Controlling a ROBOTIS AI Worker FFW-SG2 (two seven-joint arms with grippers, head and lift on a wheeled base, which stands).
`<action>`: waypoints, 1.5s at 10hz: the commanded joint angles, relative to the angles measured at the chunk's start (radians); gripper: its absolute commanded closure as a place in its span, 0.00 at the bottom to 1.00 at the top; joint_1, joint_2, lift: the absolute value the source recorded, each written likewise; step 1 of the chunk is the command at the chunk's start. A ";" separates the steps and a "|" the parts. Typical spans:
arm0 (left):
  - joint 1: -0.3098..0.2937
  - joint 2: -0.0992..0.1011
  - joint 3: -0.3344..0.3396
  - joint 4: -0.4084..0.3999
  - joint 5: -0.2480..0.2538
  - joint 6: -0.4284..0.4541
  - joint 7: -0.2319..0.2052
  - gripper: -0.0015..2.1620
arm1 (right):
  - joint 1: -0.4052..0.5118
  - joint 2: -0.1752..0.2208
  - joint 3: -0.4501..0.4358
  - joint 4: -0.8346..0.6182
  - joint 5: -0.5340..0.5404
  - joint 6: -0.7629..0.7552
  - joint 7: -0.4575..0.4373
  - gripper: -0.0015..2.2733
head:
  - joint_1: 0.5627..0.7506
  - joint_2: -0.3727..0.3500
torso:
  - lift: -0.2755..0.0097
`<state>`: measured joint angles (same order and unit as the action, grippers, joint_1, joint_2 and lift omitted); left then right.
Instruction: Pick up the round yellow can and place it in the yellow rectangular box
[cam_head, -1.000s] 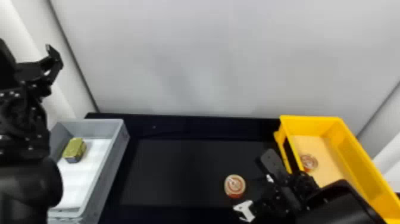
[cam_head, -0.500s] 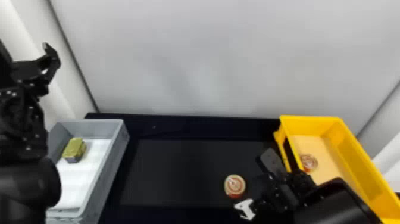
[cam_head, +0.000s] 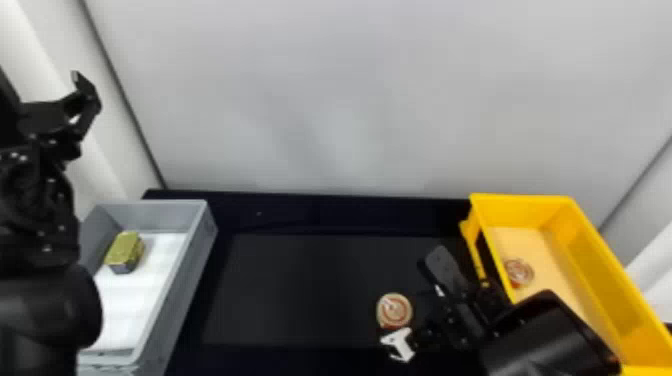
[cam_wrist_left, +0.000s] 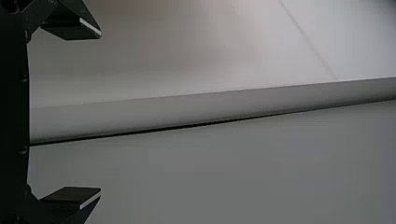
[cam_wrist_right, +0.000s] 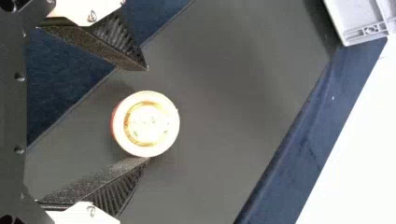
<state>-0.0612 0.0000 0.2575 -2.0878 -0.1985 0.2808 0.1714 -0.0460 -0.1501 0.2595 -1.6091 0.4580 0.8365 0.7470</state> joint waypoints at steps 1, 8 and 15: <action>0.000 -0.003 0.000 0.000 -0.001 0.000 0.002 0.05 | -0.026 0.007 0.003 0.040 -0.004 -0.023 -0.001 0.05 | 0.70 0.53 | 0.76; 0.000 -0.003 -0.001 0.003 -0.004 0.002 -0.001 0.05 | -0.075 0.023 0.003 0.124 -0.021 -0.066 -0.021 0.08 | 0.70 0.53 | 0.76; 0.003 -0.003 0.002 0.003 -0.004 0.000 0.002 0.05 | -0.077 0.023 -0.002 0.100 -0.021 -0.045 -0.024 0.21 | 0.70 0.53 | 0.76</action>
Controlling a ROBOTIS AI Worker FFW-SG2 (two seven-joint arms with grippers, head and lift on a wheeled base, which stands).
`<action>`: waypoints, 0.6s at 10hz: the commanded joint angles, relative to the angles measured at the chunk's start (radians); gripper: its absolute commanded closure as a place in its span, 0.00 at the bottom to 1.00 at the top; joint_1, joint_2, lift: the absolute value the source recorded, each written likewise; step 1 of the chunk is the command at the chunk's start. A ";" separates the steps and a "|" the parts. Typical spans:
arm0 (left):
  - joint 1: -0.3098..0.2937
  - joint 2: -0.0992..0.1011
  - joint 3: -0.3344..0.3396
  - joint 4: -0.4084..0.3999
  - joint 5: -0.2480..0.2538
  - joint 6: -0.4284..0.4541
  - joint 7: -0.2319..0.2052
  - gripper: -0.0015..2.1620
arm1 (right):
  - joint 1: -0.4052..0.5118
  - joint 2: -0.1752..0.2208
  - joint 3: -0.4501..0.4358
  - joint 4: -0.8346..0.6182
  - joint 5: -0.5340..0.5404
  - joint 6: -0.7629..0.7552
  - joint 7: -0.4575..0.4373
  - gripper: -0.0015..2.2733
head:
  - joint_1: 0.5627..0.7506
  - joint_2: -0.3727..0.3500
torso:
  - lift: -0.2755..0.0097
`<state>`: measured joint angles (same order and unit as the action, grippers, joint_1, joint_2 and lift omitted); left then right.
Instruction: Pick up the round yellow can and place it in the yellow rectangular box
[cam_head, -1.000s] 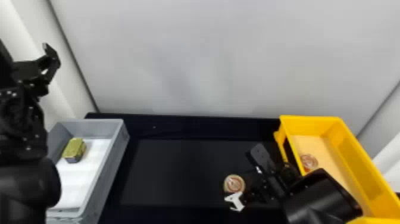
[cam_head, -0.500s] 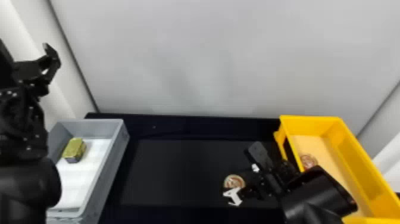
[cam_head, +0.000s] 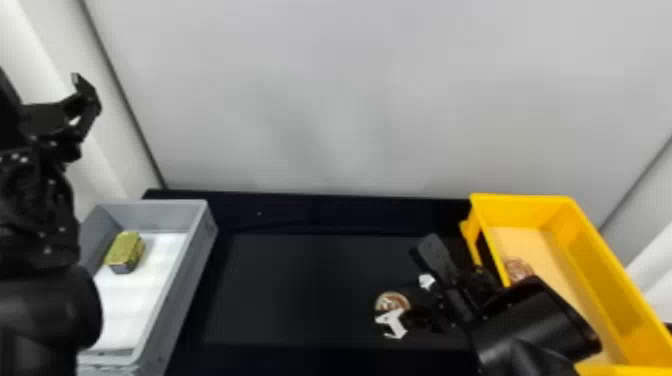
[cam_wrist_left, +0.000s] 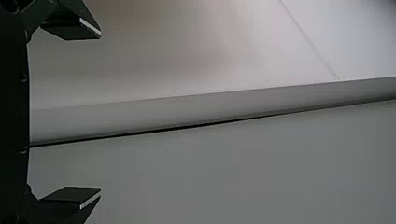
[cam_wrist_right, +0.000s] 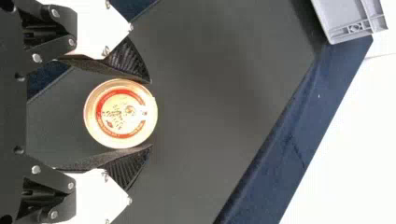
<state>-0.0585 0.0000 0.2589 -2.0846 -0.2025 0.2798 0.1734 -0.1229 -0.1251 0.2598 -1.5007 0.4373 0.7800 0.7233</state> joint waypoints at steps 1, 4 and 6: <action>0.000 -0.003 0.002 0.000 0.002 0.001 0.000 0.05 | 0.003 -0.004 -0.005 -0.013 0.000 0.017 -0.007 0.19 | 0.70 0.53 | 0.76; 0.000 -0.003 0.002 0.000 0.002 0.001 0.000 0.05 | 0.011 -0.007 -0.019 -0.027 0.000 0.033 -0.002 0.21 | 0.70 0.53 | 0.76; 0.000 -0.003 0.004 0.000 0.002 0.000 0.000 0.05 | 0.014 -0.007 -0.017 -0.032 0.000 0.041 0.000 0.19 | 0.70 0.53 | 0.76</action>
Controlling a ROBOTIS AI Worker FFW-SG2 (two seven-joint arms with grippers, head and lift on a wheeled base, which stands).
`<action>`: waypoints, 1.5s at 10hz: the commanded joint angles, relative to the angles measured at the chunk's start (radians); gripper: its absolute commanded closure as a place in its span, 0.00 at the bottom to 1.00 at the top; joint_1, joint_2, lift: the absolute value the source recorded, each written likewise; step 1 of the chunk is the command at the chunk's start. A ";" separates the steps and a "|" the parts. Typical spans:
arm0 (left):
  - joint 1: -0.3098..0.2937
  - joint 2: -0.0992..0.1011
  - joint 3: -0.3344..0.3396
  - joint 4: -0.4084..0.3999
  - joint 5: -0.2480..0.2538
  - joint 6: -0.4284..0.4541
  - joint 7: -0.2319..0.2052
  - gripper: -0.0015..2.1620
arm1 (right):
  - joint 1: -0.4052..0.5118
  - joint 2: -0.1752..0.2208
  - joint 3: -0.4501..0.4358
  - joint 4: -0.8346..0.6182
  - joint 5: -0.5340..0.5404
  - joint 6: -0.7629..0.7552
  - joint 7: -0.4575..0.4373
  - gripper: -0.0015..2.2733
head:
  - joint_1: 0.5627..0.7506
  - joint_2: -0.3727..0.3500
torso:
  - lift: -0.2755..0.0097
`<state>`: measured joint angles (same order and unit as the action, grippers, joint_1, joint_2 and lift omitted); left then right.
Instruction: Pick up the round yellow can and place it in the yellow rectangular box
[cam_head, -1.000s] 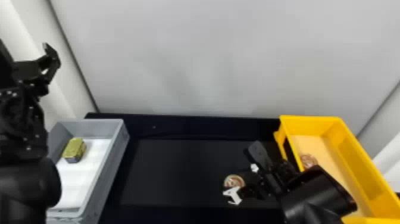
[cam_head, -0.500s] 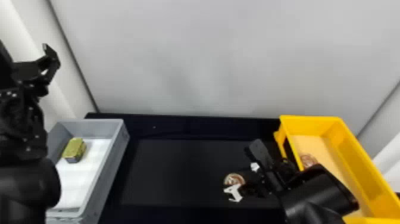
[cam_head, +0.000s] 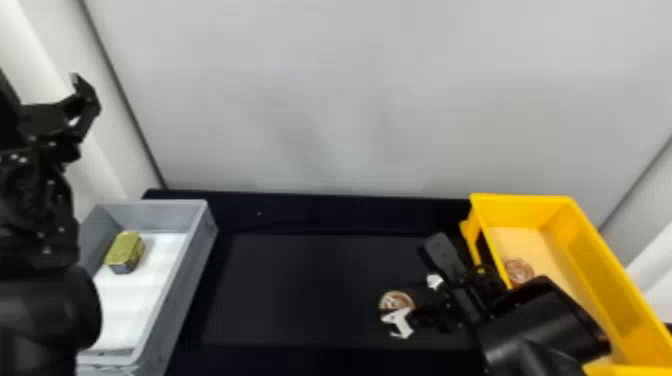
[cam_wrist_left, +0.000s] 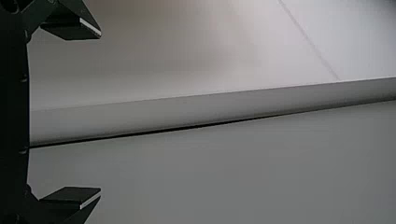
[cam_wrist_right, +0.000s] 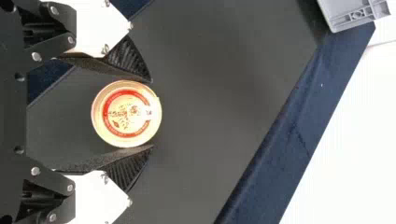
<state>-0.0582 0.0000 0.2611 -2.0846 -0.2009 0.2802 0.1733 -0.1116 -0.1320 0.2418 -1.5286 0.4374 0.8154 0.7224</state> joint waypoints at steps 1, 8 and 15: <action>0.000 -0.003 0.001 0.000 0.000 0.001 0.000 0.05 | 0.007 -0.001 0.002 -0.012 0.000 0.010 0.000 0.23 | 0.70 0.53 | 0.76; 0.000 -0.003 0.003 0.000 0.000 0.001 0.000 0.05 | 0.016 -0.006 -0.004 -0.079 0.009 0.036 -0.001 0.32 | 0.70 0.53 | 0.76; -0.003 -0.003 0.004 0.006 0.000 0.005 0.000 0.05 | -0.051 -0.012 -0.079 -0.349 0.040 0.044 0.007 0.32 | 0.70 0.53 | 0.76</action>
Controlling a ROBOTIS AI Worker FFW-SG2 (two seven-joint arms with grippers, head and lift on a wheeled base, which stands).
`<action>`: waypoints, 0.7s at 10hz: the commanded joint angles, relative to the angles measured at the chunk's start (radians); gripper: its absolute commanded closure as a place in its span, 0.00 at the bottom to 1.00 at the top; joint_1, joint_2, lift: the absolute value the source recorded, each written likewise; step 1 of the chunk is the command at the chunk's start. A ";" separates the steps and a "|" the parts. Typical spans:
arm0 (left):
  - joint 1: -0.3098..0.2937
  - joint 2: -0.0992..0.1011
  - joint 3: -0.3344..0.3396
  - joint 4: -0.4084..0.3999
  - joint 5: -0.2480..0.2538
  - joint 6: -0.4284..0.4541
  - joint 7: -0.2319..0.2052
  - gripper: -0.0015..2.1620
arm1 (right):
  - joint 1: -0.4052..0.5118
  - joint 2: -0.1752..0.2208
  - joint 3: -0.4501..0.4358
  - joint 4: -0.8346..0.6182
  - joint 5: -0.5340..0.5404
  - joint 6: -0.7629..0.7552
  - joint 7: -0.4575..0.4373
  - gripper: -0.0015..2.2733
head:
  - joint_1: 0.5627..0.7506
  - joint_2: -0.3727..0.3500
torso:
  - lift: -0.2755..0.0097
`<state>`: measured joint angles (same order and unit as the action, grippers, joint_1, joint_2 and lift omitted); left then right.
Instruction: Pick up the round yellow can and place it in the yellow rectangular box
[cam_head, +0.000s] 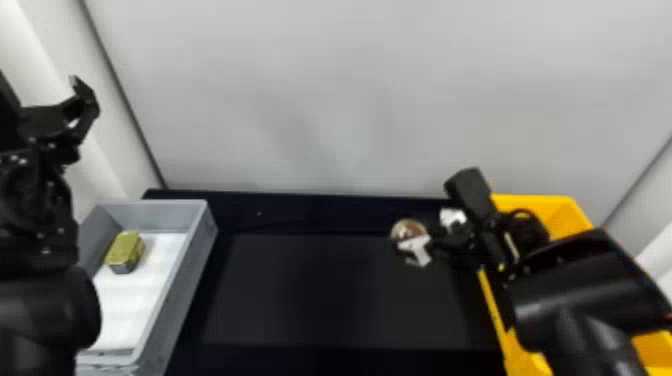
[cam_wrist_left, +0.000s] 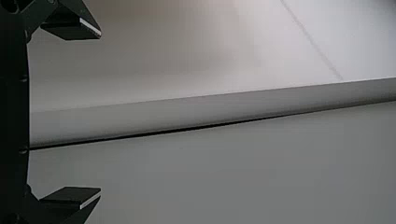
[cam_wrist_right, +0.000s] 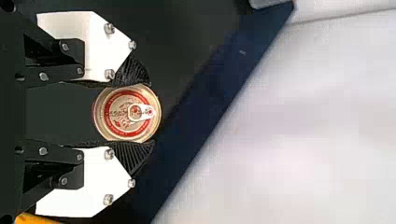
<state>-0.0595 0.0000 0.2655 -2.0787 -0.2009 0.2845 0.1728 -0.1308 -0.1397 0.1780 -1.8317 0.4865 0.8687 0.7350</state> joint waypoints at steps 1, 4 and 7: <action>-0.002 -0.003 -0.002 0.003 0.000 0.001 -0.002 0.05 | -0.039 -0.003 -0.025 -0.072 -0.014 -0.015 -0.026 0.32 | 0.70 0.53 | 0.76; -0.002 -0.003 0.000 0.003 0.000 0.001 0.001 0.05 | -0.036 -0.006 -0.089 -0.159 -0.011 -0.009 -0.109 0.32 | 0.70 0.53 | 0.76; -0.002 -0.003 -0.002 0.003 0.002 0.002 -0.002 0.05 | -0.003 -0.032 -0.186 -0.230 0.031 0.020 -0.164 0.32 | 0.70 0.53 | 0.76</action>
<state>-0.0614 0.0000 0.2654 -2.0754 -0.2009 0.2857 0.1707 -0.1522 -0.1572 0.0325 -2.0280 0.4968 0.8701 0.5820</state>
